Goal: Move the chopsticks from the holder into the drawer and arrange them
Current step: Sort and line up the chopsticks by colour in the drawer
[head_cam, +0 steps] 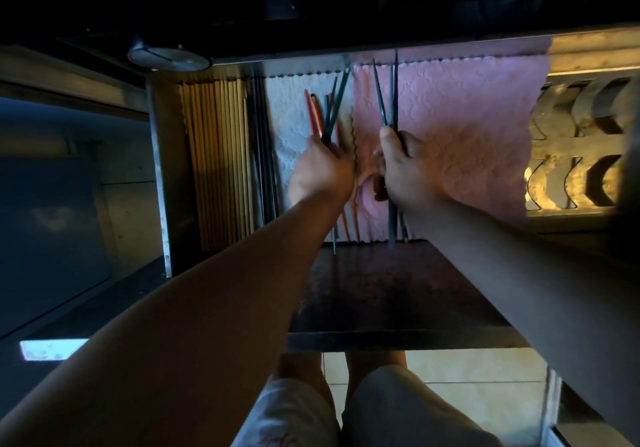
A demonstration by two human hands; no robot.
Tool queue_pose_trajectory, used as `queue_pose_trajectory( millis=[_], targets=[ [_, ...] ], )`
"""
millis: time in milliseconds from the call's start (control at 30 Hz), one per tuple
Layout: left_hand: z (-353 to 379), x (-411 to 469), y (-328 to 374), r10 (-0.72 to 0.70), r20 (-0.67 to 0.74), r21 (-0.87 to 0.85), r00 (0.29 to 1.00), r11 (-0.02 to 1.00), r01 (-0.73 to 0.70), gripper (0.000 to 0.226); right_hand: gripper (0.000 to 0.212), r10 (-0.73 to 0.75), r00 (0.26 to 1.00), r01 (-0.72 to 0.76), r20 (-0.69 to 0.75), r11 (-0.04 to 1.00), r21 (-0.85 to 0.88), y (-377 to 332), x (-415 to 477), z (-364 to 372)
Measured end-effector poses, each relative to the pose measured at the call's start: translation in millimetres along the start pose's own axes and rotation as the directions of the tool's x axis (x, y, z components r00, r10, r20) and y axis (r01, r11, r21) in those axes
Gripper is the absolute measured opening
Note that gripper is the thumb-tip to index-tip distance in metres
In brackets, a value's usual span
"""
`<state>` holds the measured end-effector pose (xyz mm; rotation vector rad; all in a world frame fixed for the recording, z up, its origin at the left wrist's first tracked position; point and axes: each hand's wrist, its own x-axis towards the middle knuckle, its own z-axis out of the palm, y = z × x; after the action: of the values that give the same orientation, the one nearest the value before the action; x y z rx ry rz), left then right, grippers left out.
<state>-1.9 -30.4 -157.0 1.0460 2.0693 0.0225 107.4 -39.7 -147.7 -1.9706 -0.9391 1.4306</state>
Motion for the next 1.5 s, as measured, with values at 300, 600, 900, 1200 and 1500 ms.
queue_pose_trajectory(
  millis=[300, 600, 900, 1200, 1500],
  targets=[
    [-13, -4, -31, -0.069, 0.019, -0.173, 0.997, 0.982, 0.071, 0.027, 0.023, 0.220, 0.975, -0.223, 0.038, 0.968, 0.113, 1, 0, 3],
    [12, 1, -17, -0.239, 0.009, -0.213, 0.971, 0.948, 0.236, 0.058, 0.026, 0.327, 0.944, -0.330, 0.051, 0.917, 0.225, 7, -3, -2],
    [18, 3, -15, -0.242, -0.017, -0.131, 0.970, 0.962, 0.238, 0.037, 0.027, 0.286, 0.956, -0.293, 0.061, 0.929, 0.228, 4, -5, -3],
    [9, 9, -15, -0.221, -0.001, -0.124, 0.975, 0.968, 0.219, 0.036, 0.024, 0.276, 0.959, -0.283, 0.059, 0.936, 0.210, 1, -7, -7],
    [5, -2, 4, -0.101, 0.168, -0.196, 0.981, 0.972, 0.134, 0.030, 0.020, 0.313, 0.947, -0.320, 0.064, 0.921, 0.221, -1, -6, -16]
  ],
)
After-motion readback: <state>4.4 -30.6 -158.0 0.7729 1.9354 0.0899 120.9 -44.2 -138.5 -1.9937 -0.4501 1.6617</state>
